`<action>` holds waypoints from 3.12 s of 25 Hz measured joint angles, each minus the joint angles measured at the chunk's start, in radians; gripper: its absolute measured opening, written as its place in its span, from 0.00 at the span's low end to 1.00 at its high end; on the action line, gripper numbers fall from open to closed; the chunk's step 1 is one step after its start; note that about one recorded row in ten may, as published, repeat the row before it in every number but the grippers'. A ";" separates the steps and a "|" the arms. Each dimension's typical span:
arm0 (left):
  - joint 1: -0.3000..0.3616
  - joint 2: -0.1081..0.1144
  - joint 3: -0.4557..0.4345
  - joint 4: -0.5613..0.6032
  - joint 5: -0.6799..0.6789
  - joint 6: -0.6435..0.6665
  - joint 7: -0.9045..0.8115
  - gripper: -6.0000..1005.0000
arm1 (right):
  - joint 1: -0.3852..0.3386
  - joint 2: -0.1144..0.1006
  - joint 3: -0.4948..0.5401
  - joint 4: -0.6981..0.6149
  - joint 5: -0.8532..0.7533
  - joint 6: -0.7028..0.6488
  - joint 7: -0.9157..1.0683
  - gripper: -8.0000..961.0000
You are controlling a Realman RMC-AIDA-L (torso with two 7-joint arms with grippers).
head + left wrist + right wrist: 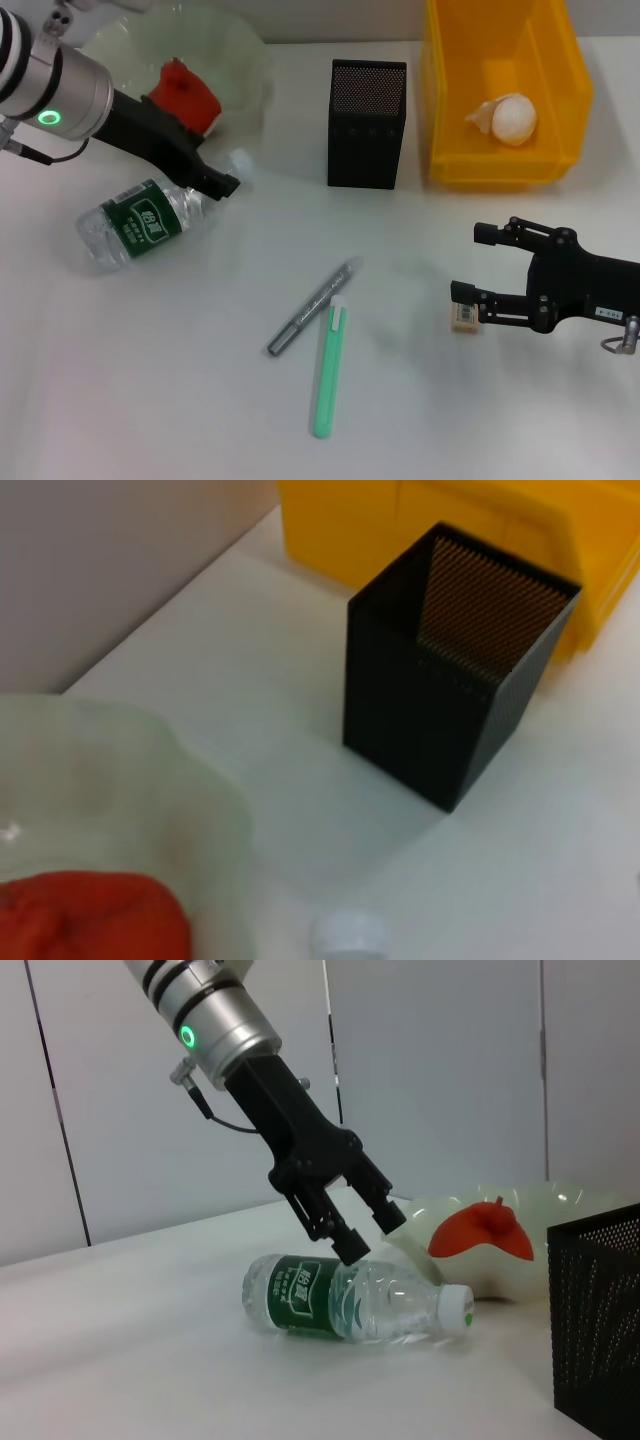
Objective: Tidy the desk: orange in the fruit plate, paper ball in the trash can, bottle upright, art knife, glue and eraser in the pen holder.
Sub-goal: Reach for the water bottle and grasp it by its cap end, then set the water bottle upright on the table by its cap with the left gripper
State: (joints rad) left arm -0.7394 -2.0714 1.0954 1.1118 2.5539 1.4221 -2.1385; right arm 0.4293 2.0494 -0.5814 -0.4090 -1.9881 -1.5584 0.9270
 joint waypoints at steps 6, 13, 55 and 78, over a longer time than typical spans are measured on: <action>0.015 -0.001 0.067 -0.009 0.018 -0.067 -0.002 0.76 | 0.001 0.001 0.001 0.001 0.000 0.000 0.001 0.86; 0.009 -0.001 0.097 -0.053 0.044 -0.108 0.001 0.75 | 0.003 0.002 0.001 0.001 0.000 0.000 0.010 0.86; -0.079 -0.009 0.307 -0.282 -0.008 -0.338 0.017 0.74 | -0.003 0.011 0.000 0.004 0.002 0.012 0.012 0.86; -0.028 0.001 0.207 -0.196 -0.199 -0.246 0.147 0.45 | -0.005 0.011 0.001 -0.002 0.002 0.003 0.012 0.86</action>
State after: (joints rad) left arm -0.7671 -2.0705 1.3023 0.9162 2.3545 1.1757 -1.9918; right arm 0.4248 2.0602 -0.5806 -0.4112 -1.9865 -1.5555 0.9387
